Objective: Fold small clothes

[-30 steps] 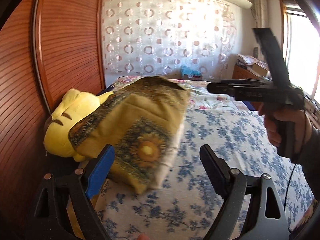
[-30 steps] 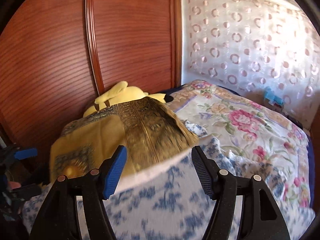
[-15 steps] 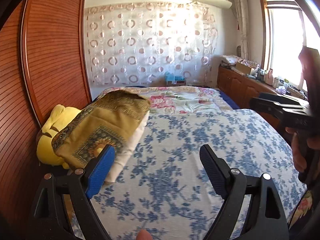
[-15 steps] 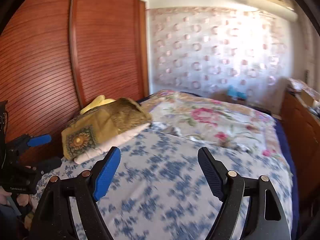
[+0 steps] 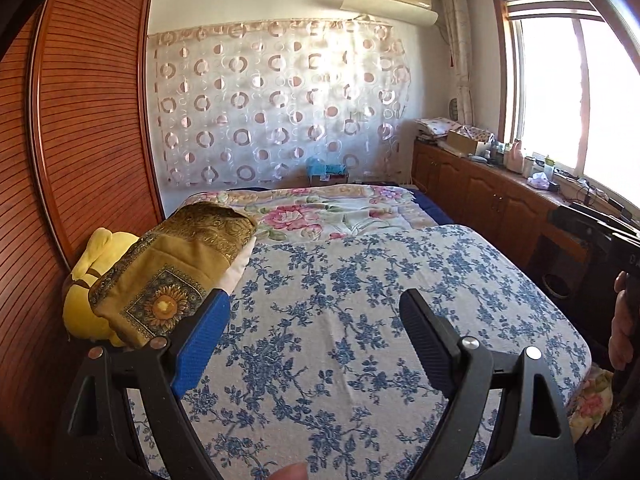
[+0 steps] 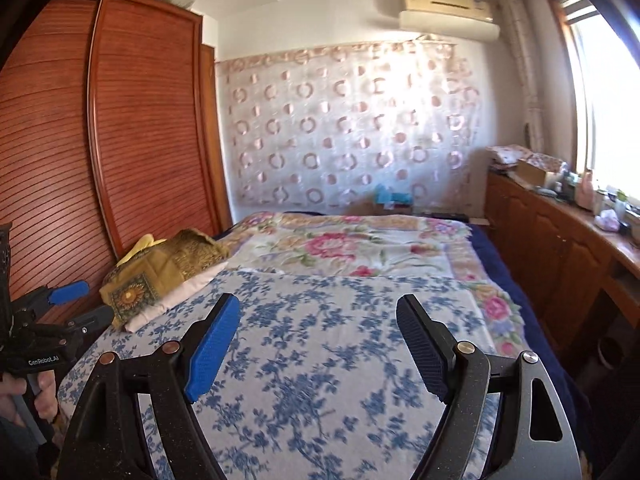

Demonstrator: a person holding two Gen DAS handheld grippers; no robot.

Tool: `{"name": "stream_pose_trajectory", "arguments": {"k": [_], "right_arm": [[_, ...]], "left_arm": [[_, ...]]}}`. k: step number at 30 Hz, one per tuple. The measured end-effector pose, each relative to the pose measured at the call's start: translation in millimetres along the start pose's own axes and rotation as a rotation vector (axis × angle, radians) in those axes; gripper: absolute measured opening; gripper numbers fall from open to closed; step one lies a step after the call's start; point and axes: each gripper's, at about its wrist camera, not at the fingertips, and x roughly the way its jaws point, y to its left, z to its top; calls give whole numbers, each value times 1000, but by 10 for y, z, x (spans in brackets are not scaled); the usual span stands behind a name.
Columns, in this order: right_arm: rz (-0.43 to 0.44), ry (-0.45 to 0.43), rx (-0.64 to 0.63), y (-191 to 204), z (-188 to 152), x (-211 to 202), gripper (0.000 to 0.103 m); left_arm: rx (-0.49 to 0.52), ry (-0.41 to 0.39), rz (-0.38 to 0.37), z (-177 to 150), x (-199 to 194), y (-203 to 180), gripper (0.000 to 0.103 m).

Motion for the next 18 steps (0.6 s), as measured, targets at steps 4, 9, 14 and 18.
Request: {"name": "stream_pose_trajectory", "arguments": {"k": [4,9,14,18], "right_arm": [[-16,-12,13,10,-67,-131,82],[-20,-14,17,67,-160,-195,82],[-24,-20,12,47,-187,-179,82],[-20,-22,10,2,-193,-166,82]], "left_arm": [[1,-3,1,-1,-40,-37,87],[2,-18,0,18,-131,-82,87],[-1,-22,-1,31,-159,-102,87],[0,-24,1,37,-181,-113,87]]}}
